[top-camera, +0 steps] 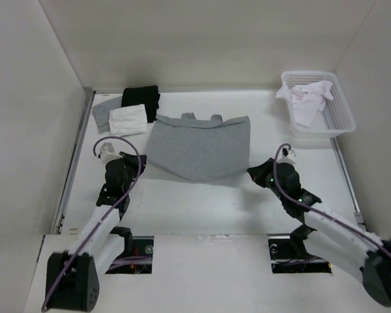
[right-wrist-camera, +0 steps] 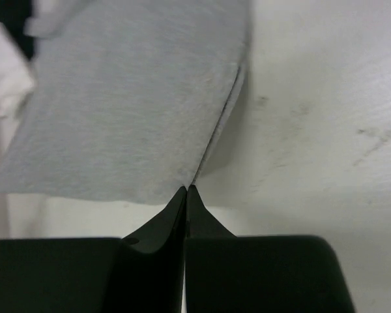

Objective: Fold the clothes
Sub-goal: Fold the tank top

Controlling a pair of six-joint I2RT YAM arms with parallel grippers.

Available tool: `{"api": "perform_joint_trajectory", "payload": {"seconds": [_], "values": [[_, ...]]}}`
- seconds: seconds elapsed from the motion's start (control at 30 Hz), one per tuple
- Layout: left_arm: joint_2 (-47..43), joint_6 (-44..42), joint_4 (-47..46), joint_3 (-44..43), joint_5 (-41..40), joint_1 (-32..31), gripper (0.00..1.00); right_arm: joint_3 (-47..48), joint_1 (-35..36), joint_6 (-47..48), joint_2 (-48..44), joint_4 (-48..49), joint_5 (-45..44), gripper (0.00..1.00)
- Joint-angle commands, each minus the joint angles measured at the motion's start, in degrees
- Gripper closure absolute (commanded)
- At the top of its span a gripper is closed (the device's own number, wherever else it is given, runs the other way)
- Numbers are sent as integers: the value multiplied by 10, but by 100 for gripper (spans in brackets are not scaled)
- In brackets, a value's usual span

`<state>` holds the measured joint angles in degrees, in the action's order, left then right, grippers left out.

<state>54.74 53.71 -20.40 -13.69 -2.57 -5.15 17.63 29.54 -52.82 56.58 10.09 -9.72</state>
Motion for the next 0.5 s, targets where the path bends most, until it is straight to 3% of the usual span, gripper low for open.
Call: {"api": "perform_joint_trajectory", "payload": {"seconds": [0.0,0.07,0.2,0.33,0.47], "values": [[-140,-28,95,-78,-26,-24,100,77,43,66,-171,-117,-64,100],[-222,-55,174,-133,-52,-37,100,137,70,99,-251,-204,-96,100],[-316,-97,275,-259,-82,-62,100,273,124,157,-313,-313,-154,100],[-343,-93,311,-356,-76,-89,100,393,207,213,-321,-346,-221,100],[-339,-85,317,-387,-74,-108,100,455,260,245,-301,-353,-255,100]]}}
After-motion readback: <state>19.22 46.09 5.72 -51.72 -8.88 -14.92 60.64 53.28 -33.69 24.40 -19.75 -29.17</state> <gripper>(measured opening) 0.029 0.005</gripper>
